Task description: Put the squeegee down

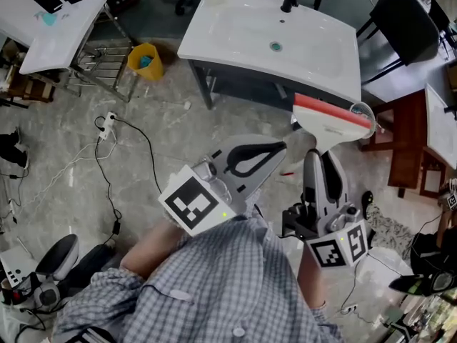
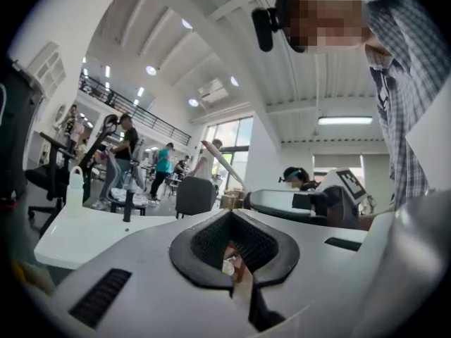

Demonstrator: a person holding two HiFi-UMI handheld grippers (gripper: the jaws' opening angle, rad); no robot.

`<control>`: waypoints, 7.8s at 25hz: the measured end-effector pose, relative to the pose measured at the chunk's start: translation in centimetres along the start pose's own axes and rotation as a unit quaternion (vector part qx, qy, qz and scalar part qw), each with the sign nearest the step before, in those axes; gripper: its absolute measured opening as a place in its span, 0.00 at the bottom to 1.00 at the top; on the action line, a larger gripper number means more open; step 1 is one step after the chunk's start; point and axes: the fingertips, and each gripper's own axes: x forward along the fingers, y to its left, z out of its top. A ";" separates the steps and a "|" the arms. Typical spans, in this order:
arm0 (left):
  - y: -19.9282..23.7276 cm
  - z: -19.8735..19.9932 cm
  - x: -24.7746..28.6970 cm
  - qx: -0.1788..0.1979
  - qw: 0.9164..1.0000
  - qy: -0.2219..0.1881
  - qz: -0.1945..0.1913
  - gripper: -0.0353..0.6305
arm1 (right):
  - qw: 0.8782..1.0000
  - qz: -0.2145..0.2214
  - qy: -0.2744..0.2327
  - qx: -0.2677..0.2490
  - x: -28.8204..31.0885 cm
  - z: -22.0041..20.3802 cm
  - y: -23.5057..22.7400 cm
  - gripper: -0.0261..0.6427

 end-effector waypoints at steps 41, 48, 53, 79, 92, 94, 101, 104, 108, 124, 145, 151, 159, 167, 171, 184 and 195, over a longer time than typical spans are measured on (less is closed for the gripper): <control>-2.1 -3.6 -4.0 -0.047 0.992 0.045 -0.106 0.12 | 0.999 0.014 0.039 -0.020 1.7 -4.2 6.2 0.15; -1.1 -4.2 -4.6 -0.075 0.991 0.046 -0.101 0.12 | 0.999 0.011 0.041 -0.013 2.1 -4.4 6.0 0.15; 0.3 -4.3 -3.4 -0.080 0.992 0.041 -0.088 0.12 | 0.999 0.004 0.037 -0.004 2.2 -3.9 3.5 0.15; 6.7 -2.2 12.7 -0.086 0.996 0.010 0.001 0.12 | 0.990 -0.021 0.099 -0.101 7.1 3.0 -15.3 0.07; 6.8 -2.4 19.0 -0.092 0.996 0.010 0.019 0.12 | 0.993 -0.009 0.092 -0.079 7.1 5.6 -22.0 0.07; 6.8 -2.4 19.4 -0.092 0.996 0.012 0.019 0.12 | 0.993 -0.008 0.094 -0.075 7.2 5.6 -22.4 0.07; 8.6 -2.2 20.8 -0.117 0.993 0.003 0.020 0.12 | 0.993 -0.009 0.093 -0.065 8.3 5.9 -23.7 0.07; 10.0 -2.2 21.5 -0.122 0.992 -0.001 0.019 0.12 | 0.995 -0.007 0.086 -0.057 9.1 6.2 -24.3 0.07; 11.9 -1.9 22.8 -0.122 0.992 -0.001 0.012 0.12 | 0.994 -0.019 0.090 -0.060 10.6 6.5 -25.6 0.07; 19.5 -0.2 26.7 -0.124 0.992 -0.002 -0.030 0.12 | 0.992 -0.051 0.093 -0.065 18.9 7.4 -27.8 0.07; 24.3 -1.5 27.3 -0.120 0.991 0.016 -0.064 0.12 | 0.992 -0.059 0.088 -0.074 24.7 6.4 -27.3 0.07; 24.9 -2.4 27.7 -0.124 0.991 0.017 -0.056 0.12 | 0.991 -0.043 0.102 -0.081 25.9 5.7 -26.8 0.07; 26.2 -2.8 28.7 -0.126 0.992 0.017 -0.029 0.12 | 0.988 -0.030 0.122 -0.094 27.6 5.9 -28.0 0.08; 26.9 -3.2 31.0 -0.118 0.993 0.024 0.004 0.12 | 0.982 0.016 0.164 -0.093 29.0 5.0 -28.5 0.17; 27.2 -3.6 32.4 -0.116 0.993 0.029 0.021 0.12 | 0.977 0.022 0.188 -0.096 29.8 4.4 -29.6 0.20; 27.7 -5.7 34.7 -0.084 0.993 0.054 0.065 0.12 | 0.963 0.030 0.244 -0.108 30.9 2.3 -32.3 0.20; 28.3 -7.2 36.7 -0.080 0.990 0.076 0.091 0.13 | 0.959 0.049 0.268 -0.082 31.4 1.5 -34.8 0.18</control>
